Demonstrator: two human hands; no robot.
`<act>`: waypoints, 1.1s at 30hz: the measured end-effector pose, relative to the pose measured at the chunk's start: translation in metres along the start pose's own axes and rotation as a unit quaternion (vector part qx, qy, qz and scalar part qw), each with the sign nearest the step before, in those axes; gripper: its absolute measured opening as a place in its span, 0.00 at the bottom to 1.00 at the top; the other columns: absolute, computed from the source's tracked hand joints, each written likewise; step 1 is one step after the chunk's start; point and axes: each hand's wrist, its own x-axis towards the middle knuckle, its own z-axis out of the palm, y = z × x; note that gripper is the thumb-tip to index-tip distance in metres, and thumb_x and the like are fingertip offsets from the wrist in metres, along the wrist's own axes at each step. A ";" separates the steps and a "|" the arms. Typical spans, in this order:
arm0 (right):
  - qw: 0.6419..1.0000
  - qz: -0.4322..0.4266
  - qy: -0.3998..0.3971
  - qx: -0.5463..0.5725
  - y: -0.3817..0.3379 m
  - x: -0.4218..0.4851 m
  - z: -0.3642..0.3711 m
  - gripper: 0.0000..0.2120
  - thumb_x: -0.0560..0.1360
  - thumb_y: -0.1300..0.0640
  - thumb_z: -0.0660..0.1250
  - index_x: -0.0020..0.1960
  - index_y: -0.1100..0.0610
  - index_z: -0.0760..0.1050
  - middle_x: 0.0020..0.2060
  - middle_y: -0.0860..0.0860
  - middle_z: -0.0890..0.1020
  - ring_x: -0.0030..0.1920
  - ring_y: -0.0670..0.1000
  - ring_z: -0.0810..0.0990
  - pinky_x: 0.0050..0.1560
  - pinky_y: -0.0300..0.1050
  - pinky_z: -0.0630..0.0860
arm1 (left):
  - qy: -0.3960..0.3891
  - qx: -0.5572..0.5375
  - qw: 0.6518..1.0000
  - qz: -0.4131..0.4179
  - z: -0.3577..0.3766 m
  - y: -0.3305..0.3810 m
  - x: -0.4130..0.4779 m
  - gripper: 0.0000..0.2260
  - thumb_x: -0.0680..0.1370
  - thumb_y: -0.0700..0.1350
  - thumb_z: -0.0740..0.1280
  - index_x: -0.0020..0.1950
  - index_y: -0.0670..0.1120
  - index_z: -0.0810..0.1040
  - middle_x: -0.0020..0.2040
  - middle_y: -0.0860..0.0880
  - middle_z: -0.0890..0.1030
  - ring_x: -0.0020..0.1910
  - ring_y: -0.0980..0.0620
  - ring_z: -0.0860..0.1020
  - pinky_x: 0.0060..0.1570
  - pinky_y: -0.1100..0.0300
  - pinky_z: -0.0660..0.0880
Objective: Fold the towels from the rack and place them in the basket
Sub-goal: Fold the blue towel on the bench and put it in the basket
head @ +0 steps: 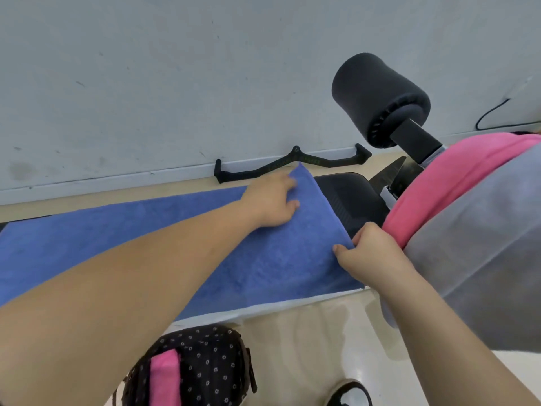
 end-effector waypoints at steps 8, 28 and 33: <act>0.995 -0.004 0.020 0.096 0.007 -0.025 -0.003 0.13 0.75 0.58 0.72 0.50 0.57 0.67 0.38 0.55 0.77 0.36 0.55 0.77 0.35 0.47 0.74 | 0.043 0.017 0.997 0.058 0.010 0.015 -0.038 0.19 0.84 0.50 0.60 0.72 0.43 0.74 0.80 0.43 0.63 0.79 0.43 0.62 0.75 0.49 0.63; 0.898 -0.098 -0.134 0.407 -0.112 -0.099 0.016 0.10 0.71 0.68 0.71 0.40 0.56 0.72 0.36 0.57 0.81 0.38 0.52 0.80 0.40 0.48 0.78 | -0.020 -0.491 0.826 -0.277 -0.053 0.008 -0.139 0.08 0.79 0.43 0.66 0.40 0.45 0.79 0.38 0.44 0.79 0.39 0.48 0.77 0.38 0.57 0.73; 0.931 -0.119 -0.084 0.336 -0.145 -0.102 0.040 0.09 0.76 0.63 0.65 0.53 0.52 0.76 0.47 0.53 0.83 0.47 0.51 0.82 0.44 0.44 0.76 | 0.045 -0.494 0.820 -0.285 -0.064 -0.053 -0.204 0.12 0.81 0.43 0.62 0.55 0.40 0.83 0.53 0.41 0.86 0.48 0.48 0.83 0.54 0.49 0.80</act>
